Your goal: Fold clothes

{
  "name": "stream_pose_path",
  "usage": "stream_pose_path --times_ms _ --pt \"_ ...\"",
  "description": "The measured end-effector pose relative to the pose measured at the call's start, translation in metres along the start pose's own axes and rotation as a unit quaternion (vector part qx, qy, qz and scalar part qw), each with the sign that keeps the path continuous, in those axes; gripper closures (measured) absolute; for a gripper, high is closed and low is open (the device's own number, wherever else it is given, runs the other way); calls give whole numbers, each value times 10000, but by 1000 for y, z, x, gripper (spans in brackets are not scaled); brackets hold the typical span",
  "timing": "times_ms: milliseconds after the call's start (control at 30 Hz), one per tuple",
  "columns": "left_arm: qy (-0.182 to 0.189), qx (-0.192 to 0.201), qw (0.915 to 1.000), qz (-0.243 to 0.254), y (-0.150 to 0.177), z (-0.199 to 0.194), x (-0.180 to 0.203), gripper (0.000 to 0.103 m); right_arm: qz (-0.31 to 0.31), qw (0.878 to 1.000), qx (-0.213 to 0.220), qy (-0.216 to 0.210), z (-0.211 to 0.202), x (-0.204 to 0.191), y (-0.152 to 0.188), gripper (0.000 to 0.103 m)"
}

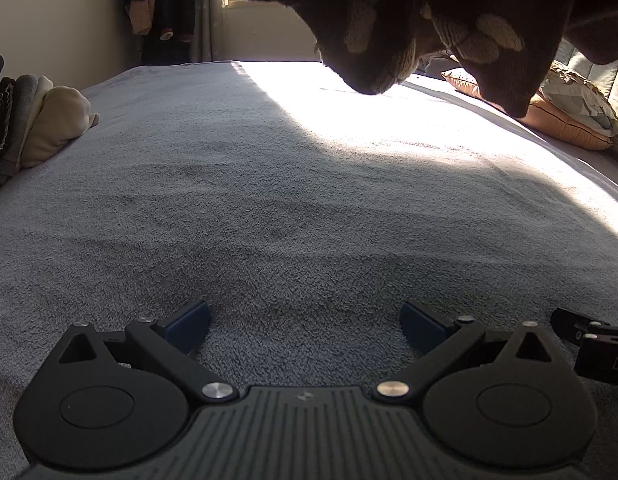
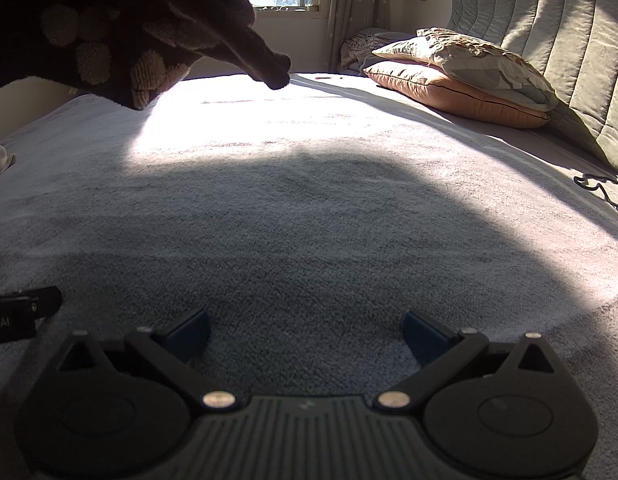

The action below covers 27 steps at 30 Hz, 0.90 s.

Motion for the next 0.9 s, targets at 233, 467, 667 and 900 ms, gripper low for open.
stream_pose_path --times_ms 233,467,667,900 --pt "11 -11 10000 -6 1 -3 4 0 -4 10000 15 30 -1 0 0 0" --pt "-34 -3 10000 34 1 -9 34 0 8 9997 -232 -13 0 0 -7 0" --pt "14 -102 9999 -13 -1 -16 52 0 -208 9952 863 -421 -13 11 -44 0" --pt "326 -254 9991 62 -12 -35 68 0 -2106 9741 821 86 13 -38 -47 4"
Point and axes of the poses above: each gripper's, at about its wrist camera, not at the fingertips, and z roughly the way its jaws point, x to its right, y to its underside, the point moved 3 cm from there along z, roughly the way its jaws point, and after that the axes turned 9 degrees about z, right-handed, at the moved point
